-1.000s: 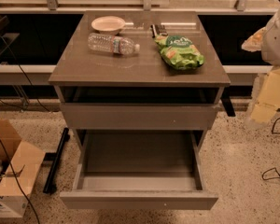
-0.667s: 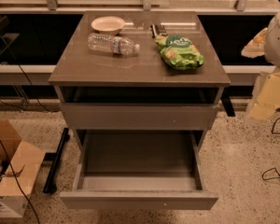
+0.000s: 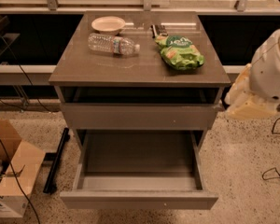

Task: Close middle drawer

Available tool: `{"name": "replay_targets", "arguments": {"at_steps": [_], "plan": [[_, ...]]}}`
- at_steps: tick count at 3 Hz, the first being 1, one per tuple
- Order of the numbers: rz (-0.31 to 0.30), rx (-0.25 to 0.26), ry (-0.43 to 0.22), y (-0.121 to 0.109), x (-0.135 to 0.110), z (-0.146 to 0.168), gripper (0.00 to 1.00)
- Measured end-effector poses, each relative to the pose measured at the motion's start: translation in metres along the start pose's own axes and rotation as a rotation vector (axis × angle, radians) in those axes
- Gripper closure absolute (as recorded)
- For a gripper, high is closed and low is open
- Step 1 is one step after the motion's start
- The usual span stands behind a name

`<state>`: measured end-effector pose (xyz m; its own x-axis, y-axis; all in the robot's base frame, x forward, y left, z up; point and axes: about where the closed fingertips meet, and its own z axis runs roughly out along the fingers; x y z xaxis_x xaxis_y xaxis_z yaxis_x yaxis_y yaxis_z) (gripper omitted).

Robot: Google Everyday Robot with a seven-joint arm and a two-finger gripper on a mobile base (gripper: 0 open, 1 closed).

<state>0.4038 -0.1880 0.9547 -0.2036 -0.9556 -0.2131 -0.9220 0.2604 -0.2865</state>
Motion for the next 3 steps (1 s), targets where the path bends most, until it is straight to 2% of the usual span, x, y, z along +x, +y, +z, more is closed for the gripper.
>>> {"name": "replay_targets", "arguments": {"at_steps": [1, 2, 3], "plan": [[0.023, -0.042, -0.064, 0.014, 0.0, 0.041, 0.88], [0.045, -0.098, -0.147, 0.026, 0.011, 0.093, 1.0], [0.086, -0.227, -0.19, 0.037, 0.036, 0.153, 1.0]]}}
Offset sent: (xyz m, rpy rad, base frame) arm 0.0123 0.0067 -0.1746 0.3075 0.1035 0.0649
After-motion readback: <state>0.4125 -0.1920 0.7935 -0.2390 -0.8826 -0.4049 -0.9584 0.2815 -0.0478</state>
